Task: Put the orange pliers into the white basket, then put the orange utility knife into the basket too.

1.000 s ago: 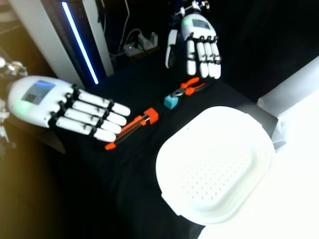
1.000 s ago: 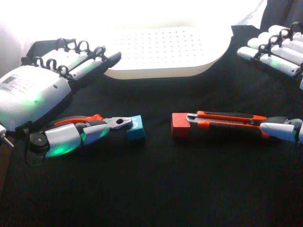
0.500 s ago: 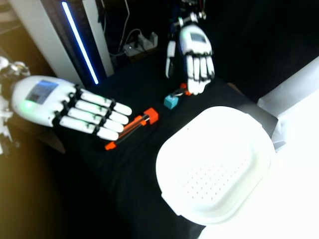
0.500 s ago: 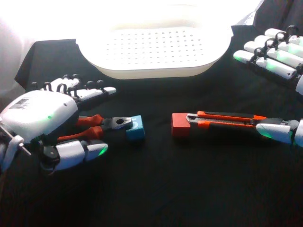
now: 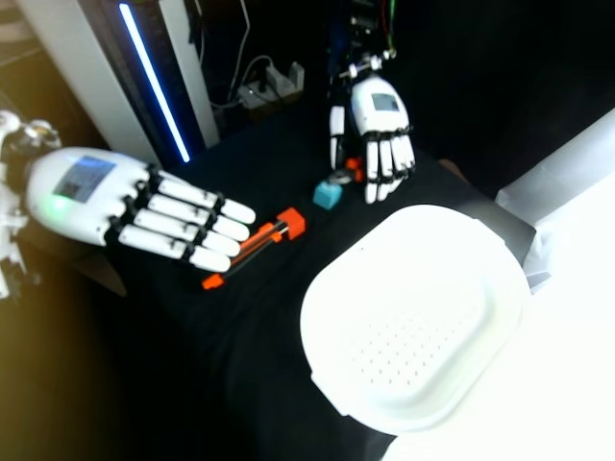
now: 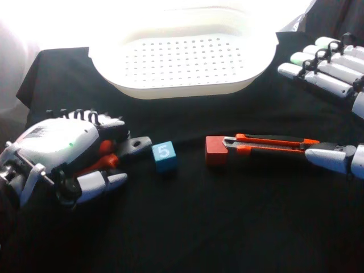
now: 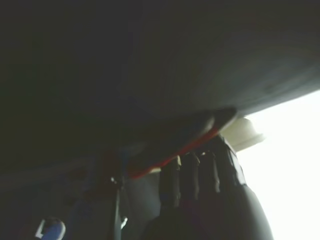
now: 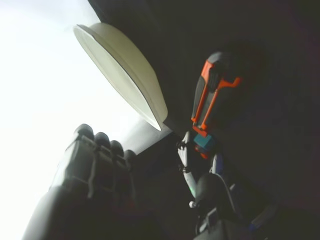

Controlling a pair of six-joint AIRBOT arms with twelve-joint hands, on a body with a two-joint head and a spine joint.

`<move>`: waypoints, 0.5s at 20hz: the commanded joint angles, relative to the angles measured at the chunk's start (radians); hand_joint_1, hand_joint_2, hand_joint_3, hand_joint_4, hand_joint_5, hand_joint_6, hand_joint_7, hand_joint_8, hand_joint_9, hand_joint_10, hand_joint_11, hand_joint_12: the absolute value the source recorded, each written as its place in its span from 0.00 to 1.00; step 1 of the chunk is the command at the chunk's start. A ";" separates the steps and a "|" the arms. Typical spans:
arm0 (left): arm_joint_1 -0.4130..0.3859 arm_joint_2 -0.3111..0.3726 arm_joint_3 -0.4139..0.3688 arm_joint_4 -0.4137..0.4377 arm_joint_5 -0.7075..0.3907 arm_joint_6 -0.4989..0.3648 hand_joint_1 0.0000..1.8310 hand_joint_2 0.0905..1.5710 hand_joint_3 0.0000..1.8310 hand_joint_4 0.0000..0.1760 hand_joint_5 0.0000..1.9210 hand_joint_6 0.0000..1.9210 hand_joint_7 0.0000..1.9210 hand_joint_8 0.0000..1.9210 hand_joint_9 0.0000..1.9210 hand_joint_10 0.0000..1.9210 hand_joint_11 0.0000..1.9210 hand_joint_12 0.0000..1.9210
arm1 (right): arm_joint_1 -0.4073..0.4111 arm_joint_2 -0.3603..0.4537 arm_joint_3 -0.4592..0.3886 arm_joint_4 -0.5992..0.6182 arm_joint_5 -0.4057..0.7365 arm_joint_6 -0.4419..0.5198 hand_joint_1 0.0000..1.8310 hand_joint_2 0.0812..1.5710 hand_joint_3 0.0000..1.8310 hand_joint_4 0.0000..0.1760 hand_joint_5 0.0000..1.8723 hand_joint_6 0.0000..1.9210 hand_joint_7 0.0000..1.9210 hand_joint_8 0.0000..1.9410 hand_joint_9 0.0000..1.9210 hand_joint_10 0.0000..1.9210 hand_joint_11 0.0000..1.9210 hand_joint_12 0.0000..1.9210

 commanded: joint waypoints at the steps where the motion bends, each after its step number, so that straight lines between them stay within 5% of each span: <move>1: -0.010 -0.009 0.003 0.021 -0.071 0.013 0.55 0.91 0.01 0.00 0.20 0.96 0.29 0.94 0.40 1.00 0.44 1.00 | 0.015 -0.001 0.005 -0.001 0.121 -0.003 0.22 0.79 0.00 0.00 0.00 0.00 0.00 0.00 0.00 0.00 0.00 0.00; 2: -0.019 -0.009 0.005 0.024 -0.079 0.013 0.54 0.91 0.01 0.00 0.18 0.98 0.29 0.96 0.47 1.00 0.51 1.00 | 0.015 -0.001 0.006 0.000 0.121 -0.003 0.23 0.79 0.00 0.00 0.00 0.00 0.00 0.00 0.00 0.00 0.00 0.00; 3: -0.028 -0.008 0.004 0.032 -0.090 0.013 0.64 0.91 0.01 0.00 0.34 1.00 0.47 0.99 0.60 1.00 0.60 0.98 | 0.015 -0.001 0.006 0.000 0.121 -0.003 0.23 0.79 0.00 0.00 0.00 0.00 0.00 0.00 0.00 0.00 0.00 0.00; 4: -0.040 0.000 -0.004 0.050 -0.116 0.013 0.70 0.86 0.00 0.01 0.43 1.00 0.54 1.00 0.67 1.00 0.70 1.00 | 0.015 -0.001 0.006 0.000 0.120 -0.003 0.23 0.79 0.00 0.00 0.00 0.00 0.00 0.00 0.00 0.00 0.00 0.00; 5: -0.047 0.013 -0.017 0.070 -0.144 0.013 0.74 0.82 0.00 0.52 0.47 1.00 0.57 1.00 0.70 1.00 0.74 1.00 | 0.015 -0.002 0.006 0.000 0.120 -0.003 0.23 0.79 0.00 0.00 0.00 0.00 0.00 0.00 0.00 0.00 0.00 0.00; 7: -0.048 0.052 -0.056 0.118 -0.221 0.013 0.78 0.79 0.00 0.94 0.48 1.00 0.60 1.00 0.74 1.00 0.79 1.00 | 0.015 -0.002 0.006 0.000 0.120 -0.003 0.22 0.80 0.00 0.00 0.00 0.00 0.00 0.00 0.00 0.00 0.00 0.00; 9: -0.052 0.098 -0.093 0.170 -0.300 0.010 0.80 0.79 0.00 0.99 0.46 1.00 0.62 1.00 0.72 1.00 0.74 1.00 | 0.014 -0.002 0.005 0.000 0.119 -0.003 0.21 0.80 0.00 0.00 0.00 0.00 0.00 0.00 0.00 0.00 0.00 0.00; 10: -0.066 0.122 -0.105 0.209 -0.335 -0.005 0.84 0.79 0.00 0.69 0.47 1.00 0.61 1.00 0.72 1.00 0.74 1.00 | 0.014 -0.003 0.005 0.000 0.118 -0.003 0.21 0.80 0.00 0.00 0.00 0.00 0.00 0.00 0.00 0.00 0.00 0.00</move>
